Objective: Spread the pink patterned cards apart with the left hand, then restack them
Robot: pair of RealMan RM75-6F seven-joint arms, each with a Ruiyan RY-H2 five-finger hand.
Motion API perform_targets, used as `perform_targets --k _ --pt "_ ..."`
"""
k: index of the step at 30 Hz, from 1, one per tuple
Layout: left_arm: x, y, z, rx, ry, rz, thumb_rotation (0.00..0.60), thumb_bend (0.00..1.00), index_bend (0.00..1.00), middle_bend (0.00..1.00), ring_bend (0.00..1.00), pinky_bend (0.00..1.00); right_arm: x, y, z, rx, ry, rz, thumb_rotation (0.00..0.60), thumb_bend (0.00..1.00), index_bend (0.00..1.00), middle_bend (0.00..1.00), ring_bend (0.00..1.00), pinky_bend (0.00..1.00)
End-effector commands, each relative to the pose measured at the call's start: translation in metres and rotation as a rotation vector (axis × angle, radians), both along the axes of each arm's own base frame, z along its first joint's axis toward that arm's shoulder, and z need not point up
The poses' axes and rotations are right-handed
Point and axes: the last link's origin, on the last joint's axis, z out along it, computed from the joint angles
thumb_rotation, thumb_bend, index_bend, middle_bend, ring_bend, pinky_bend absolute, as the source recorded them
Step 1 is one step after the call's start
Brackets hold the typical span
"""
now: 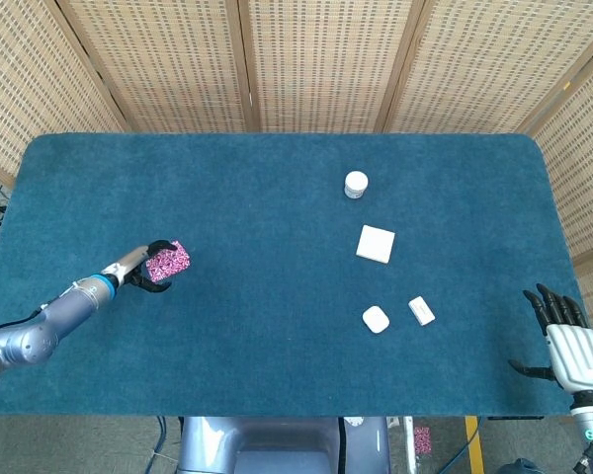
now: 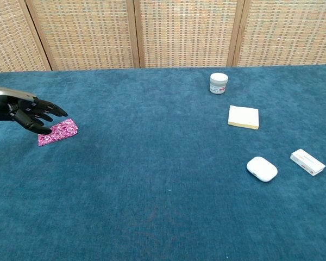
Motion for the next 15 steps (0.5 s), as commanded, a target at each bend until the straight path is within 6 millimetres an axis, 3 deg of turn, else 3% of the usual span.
perform_targets --k 1,15 --pt "-0.001 0.004 0.004 0.024 -0.001 0.000 0.600 0.37 0.13 0.00 0.00 0.00 0.000 0.000 -0.001 0.002 0.001 0.000 0.600 0.00 0.00 0.00 0.00 0.00" --pt "0.013 0.024 -0.019 0.045 -0.038 0.009 0.600 0.37 0.13 0.00 0.00 0.00 -0.002 -0.002 -0.002 0.007 0.006 -0.010 0.600 0.00 0.00 0.00 0.00 0.00"
